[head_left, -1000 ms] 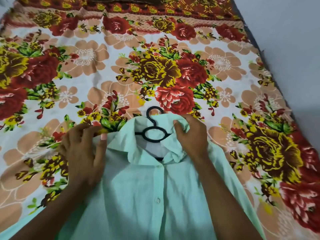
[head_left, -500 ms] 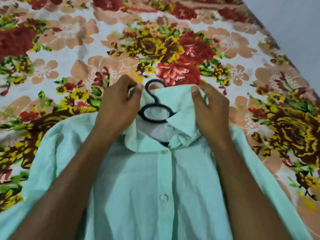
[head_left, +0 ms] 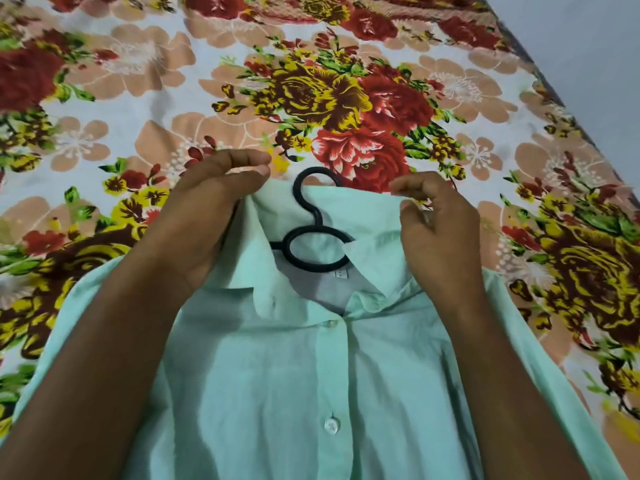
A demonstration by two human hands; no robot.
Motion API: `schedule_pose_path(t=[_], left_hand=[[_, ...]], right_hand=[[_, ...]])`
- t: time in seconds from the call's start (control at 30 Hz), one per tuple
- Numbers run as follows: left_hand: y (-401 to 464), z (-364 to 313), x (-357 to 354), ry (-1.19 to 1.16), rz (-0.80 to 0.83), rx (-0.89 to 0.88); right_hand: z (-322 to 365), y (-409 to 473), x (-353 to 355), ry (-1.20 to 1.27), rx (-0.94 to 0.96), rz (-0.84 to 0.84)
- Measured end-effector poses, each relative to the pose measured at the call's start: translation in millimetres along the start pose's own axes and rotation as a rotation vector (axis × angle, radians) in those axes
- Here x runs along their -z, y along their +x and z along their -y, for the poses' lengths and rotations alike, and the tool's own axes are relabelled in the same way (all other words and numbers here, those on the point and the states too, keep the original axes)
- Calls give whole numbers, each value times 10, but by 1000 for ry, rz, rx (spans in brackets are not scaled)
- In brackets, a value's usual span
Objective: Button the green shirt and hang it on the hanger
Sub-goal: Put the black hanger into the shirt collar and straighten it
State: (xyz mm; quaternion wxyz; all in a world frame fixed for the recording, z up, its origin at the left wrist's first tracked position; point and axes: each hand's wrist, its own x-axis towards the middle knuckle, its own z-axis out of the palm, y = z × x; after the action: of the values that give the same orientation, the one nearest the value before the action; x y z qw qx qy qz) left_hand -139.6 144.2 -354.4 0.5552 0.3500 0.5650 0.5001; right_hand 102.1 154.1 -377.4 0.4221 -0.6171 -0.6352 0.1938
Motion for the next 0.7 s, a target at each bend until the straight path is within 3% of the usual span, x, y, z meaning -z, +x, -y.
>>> schedule_pose_path(t=[0.1, 0.23, 0.3, 0.43, 0.57, 0.7], left_hand=[[-18, 5, -14, 221, 33, 8], [-83, 26, -7, 1045, -5, -322], [-108, 23, -10, 1300, -62, -469], [-115, 18, -4, 1461, -91, -546], [-108, 25, -2, 1509, -118, -623], [-133, 12, -22, 1375, -176, -683]], right_hand=[[38, -23, 26, -122, -12, 79], [141, -32, 115, -424, 83, 198], [213, -54, 168, -521, 100, 268], [293, -103, 187, -826, 77, 395], [279, -86, 168, -845, 140, 332], [253, -65, 146, -769, 174, 200]])
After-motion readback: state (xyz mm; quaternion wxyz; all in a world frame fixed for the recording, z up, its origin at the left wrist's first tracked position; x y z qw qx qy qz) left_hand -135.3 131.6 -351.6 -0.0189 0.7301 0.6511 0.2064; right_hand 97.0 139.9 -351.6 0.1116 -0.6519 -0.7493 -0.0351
